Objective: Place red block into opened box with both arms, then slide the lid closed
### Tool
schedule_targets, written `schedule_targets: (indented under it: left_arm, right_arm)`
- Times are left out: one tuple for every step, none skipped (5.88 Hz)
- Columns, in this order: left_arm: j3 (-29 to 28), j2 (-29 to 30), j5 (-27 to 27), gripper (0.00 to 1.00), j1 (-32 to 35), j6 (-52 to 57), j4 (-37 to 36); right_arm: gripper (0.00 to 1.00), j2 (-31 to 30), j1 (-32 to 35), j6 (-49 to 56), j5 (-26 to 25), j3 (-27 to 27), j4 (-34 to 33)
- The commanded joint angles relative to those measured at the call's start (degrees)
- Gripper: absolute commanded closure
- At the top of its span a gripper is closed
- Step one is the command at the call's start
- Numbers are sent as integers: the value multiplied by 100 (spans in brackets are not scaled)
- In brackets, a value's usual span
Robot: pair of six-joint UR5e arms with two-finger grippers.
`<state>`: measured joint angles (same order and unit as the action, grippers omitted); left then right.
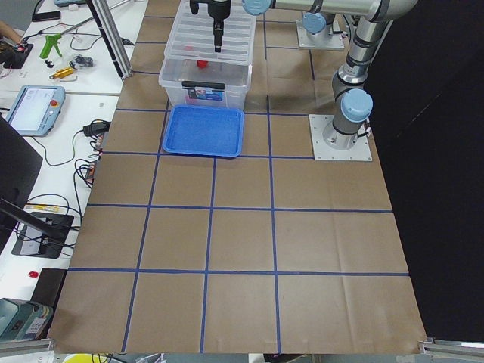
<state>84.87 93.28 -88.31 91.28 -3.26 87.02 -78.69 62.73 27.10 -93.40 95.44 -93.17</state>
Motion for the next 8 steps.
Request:
schedule_targets:
  left_arm:
    - [4, -3, 15, 1, -5, 1, -1]
    - [-5, 23, 16, 1, 4, 1, -10]
    - [-5, 24, 7, 1, -5, 1, -10]
    - [-5, 24, -2, 1, -23, 10, -10]
    - [-5, 24, 15, 1, -14, 10, -10]
    - [-5, 41, 16, 1, -5, -34, -18]
    - [-5, 85, 42, 1, 30, -8, -88]
    - [-14, 68, 51, 1, 21, 1, -89]
  right_arm:
    - [0, -94, 353, -29, 41, 9, -8]
    - [0, -85, 476, -46, 181, 9, 0]
    - [0, -85, 486, -55, 199, 9, 0]
    - [0, -94, 486, -55, 208, 53, 0]
    - [0, -94, 530, -55, 348, 62, 9]
    - [0, -94, 617, -73, 479, 71, 9]
    - [0, -155, 618, -73, 516, 114, 1]
    - [0, -199, 618, -73, 525, 123, 0]
